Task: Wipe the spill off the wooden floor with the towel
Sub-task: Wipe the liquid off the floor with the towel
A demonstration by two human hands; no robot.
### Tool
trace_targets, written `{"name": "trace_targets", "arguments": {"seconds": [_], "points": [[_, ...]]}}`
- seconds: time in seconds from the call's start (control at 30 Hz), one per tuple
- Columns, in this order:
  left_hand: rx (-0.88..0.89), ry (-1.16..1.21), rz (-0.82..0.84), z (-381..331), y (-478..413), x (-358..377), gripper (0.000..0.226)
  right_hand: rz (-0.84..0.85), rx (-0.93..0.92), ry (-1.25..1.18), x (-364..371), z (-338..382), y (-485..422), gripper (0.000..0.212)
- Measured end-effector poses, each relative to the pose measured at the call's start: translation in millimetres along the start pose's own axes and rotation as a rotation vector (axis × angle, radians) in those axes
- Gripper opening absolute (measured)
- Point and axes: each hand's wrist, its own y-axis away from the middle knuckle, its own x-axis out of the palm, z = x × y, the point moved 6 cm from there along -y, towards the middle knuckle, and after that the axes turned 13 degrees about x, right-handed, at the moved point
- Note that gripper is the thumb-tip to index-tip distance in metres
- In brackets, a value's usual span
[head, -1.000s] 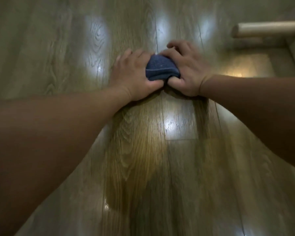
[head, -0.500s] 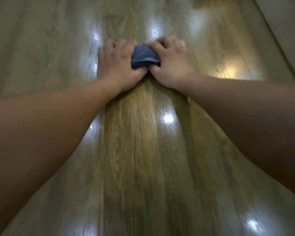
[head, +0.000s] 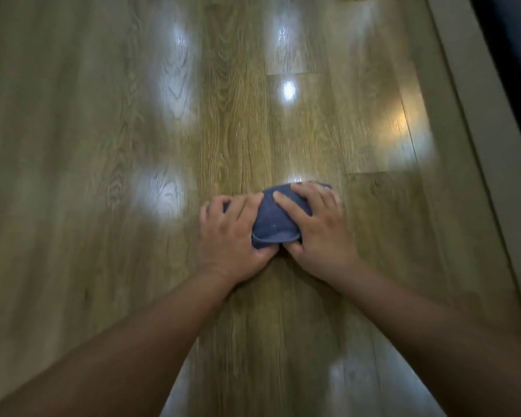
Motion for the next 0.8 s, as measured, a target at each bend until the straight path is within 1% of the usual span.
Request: {"name": "trace_targets", "arguments": {"seconds": [0.1,0.17,0.27,0.37,0.53,0.6,0.7,0.8], "points": [[-0.02,0.044,-0.012,-36.4,64.2,-5.3,0.08,0.03,0.006,-0.024,-2.6,2.9,70.6,0.063],[-0.03,0.058,0.003,-66.6,123.1,-6.1,0.088,0.042,0.004,-0.037,-2.0,8.2,135.5,0.064],[0.045,0.038,0.062,-104.9,191.2,-2.7,0.096,0.027,0.032,-0.008,-4.3,18.6,218.8,0.063],[0.076,0.016,0.083,-107.5,190.8,-2.0,0.091,0.033,0.034,0.051,-3.5,16.7,226.9,0.062],[0.096,-0.006,0.044,-108.5,185.7,-6.0,0.078,0.013,0.02,0.105,-4.9,18.0,219.1,0.064],[0.082,-0.003,0.019,-108.7,187.7,-8.1,0.077,-0.014,0.003,0.109,-6.4,19.9,221.1,0.064],[0.078,-0.039,0.009,-109.7,185.9,-10.6,0.076,-0.006,0.017,0.116,-3.9,17.5,217.3,0.064],[0.062,-0.055,0.01,-107.4,189.2,-8.8,0.076,-0.042,0.025,0.138,-0.7,17.6,222.0,0.064]]}}
